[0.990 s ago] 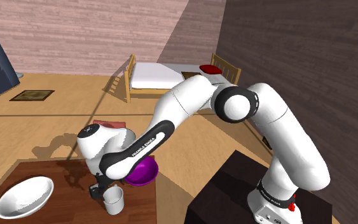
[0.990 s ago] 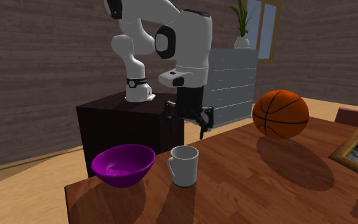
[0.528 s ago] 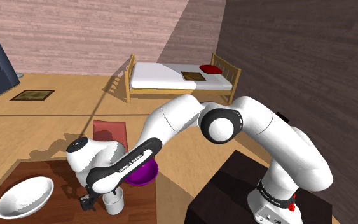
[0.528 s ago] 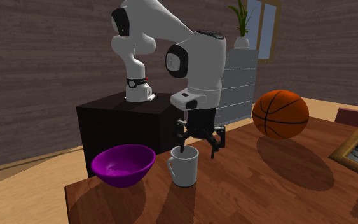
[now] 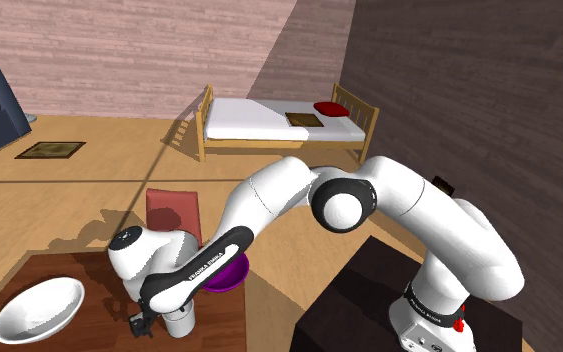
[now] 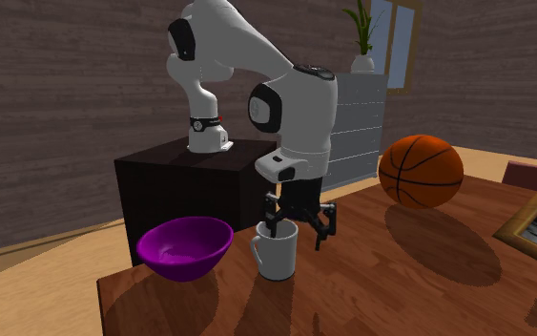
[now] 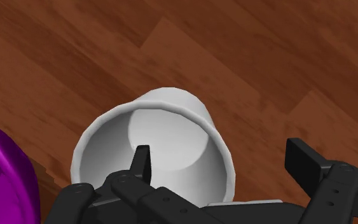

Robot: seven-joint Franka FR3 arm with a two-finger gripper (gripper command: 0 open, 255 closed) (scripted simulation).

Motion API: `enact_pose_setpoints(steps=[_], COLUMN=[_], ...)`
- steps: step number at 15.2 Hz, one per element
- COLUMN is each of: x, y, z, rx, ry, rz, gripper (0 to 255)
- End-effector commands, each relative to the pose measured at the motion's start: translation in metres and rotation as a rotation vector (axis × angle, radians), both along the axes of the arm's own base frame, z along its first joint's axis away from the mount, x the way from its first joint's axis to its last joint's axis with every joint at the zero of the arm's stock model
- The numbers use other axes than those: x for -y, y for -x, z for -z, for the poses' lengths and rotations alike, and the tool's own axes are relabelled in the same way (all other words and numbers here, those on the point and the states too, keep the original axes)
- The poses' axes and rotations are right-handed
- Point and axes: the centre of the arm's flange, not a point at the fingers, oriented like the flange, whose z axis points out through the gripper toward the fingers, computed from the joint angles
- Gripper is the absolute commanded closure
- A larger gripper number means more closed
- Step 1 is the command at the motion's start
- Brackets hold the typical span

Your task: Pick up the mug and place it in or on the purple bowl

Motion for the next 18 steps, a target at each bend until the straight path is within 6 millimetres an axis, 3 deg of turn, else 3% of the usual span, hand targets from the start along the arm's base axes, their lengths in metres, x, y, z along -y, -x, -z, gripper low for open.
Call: enact_pose_setpoints(steps=[1,4,5,14,18], x=[0.000,0.000,0.000,0.000,0.000], y=[0.000,0.000,0.000,0.000,0.000], z=[0.000,0.000,0.000,0.000,-0.021], rx=[0.000,0.000,0.000,0.000,0.000], ry=[0.000,0.000,0.000,0.000,0.000], rz=[0.000,0.000,0.000,0.000,0.000], gripper=[0,0,255,255,255])
